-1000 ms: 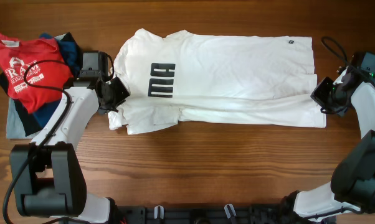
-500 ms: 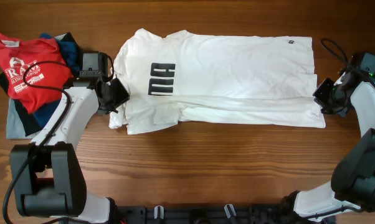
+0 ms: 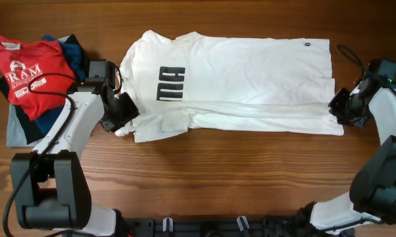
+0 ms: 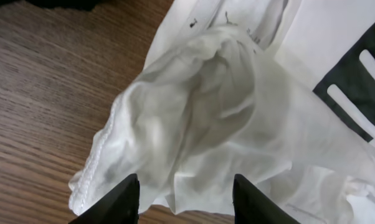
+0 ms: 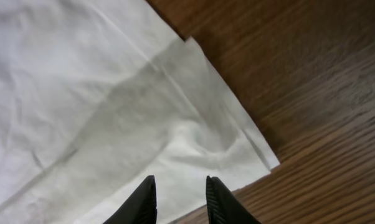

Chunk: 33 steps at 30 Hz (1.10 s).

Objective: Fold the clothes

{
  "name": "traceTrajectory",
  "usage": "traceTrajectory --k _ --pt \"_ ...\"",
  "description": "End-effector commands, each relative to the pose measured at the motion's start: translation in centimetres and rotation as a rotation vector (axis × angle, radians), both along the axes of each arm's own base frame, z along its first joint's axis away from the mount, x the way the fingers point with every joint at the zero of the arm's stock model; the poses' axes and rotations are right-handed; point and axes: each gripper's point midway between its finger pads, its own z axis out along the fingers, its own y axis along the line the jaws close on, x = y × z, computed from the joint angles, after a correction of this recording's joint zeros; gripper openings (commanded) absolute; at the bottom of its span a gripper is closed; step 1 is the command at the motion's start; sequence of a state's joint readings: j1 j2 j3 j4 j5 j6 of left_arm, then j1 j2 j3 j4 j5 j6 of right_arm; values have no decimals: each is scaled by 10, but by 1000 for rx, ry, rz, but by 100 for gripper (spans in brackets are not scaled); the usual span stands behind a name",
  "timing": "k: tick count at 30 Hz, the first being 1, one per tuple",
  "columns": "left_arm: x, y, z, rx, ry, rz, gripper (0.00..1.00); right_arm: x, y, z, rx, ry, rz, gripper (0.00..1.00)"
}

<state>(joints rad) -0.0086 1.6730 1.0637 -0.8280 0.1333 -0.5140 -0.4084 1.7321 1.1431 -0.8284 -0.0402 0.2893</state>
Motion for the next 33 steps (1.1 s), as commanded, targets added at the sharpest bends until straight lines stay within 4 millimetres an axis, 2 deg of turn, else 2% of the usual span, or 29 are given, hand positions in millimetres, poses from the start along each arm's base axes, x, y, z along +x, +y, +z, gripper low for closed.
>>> traceTrajectory --k 1,6,8,13,17,21,33 --pt "-4 -16 -2 -77 17 -31 46 -12 2 -15 2 47 -30 31" --pt "0 -50 1 -108 -37 -218 46 -13 2 -17 1 43 -30 31" --pt "5 -70 2 -97 -83 -315 46 -13 2 -17 1 44 -30 31" --pt "13 -103 4 -48 -163 -430 49 -13 2 -17 1 46 -29 31" --pt "10 -124 5 -47 -184 -481 50 -13 2 -17 1 46 -29 32" --pt "7 -136 -1 -46 -179 -516 51 -13 2 -17 0 45 -29 32" --pt "0 -154 -38 -53 -114 -567 53 -13 2 -17 1 47 -30 32"
